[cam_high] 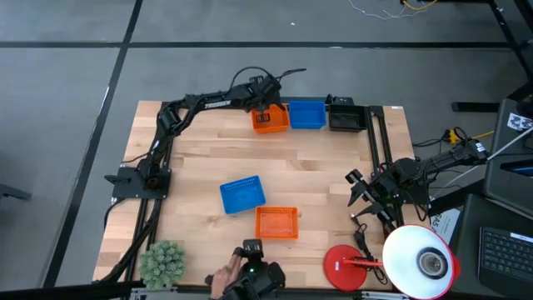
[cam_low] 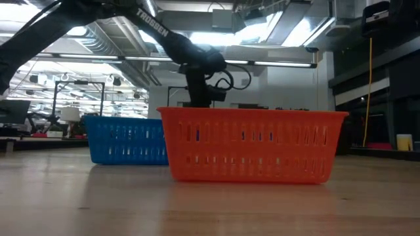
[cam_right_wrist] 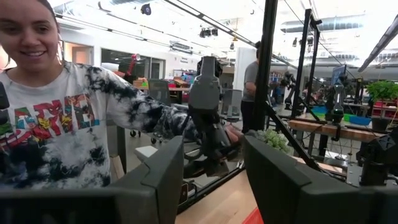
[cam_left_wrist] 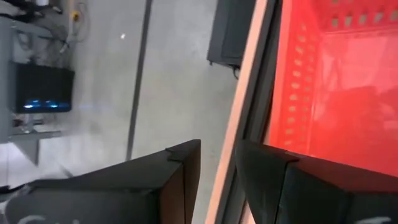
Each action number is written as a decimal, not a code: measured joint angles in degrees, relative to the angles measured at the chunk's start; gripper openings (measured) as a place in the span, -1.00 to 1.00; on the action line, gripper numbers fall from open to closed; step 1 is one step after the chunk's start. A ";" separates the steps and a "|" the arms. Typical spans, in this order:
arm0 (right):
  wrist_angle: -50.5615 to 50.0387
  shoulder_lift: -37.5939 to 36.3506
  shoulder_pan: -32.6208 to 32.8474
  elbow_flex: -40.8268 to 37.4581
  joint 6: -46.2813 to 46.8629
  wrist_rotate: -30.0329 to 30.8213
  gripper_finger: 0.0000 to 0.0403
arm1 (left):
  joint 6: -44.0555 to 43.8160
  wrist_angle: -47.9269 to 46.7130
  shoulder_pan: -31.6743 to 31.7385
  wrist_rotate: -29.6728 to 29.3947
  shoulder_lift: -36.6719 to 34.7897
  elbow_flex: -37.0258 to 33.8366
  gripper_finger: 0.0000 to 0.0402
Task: Stack baskets by color
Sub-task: Stack the middle orange bin on top of the top orange bin, then stack the bottom blue bin on top of the top blue bin
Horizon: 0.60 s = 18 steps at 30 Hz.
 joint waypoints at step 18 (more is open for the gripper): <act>-1.50 -0.09 0.00 0.02 0.08 -0.03 -0.17 | -24.40 -34.46 -19.74 23.01 -9.57 12.39 -0.53</act>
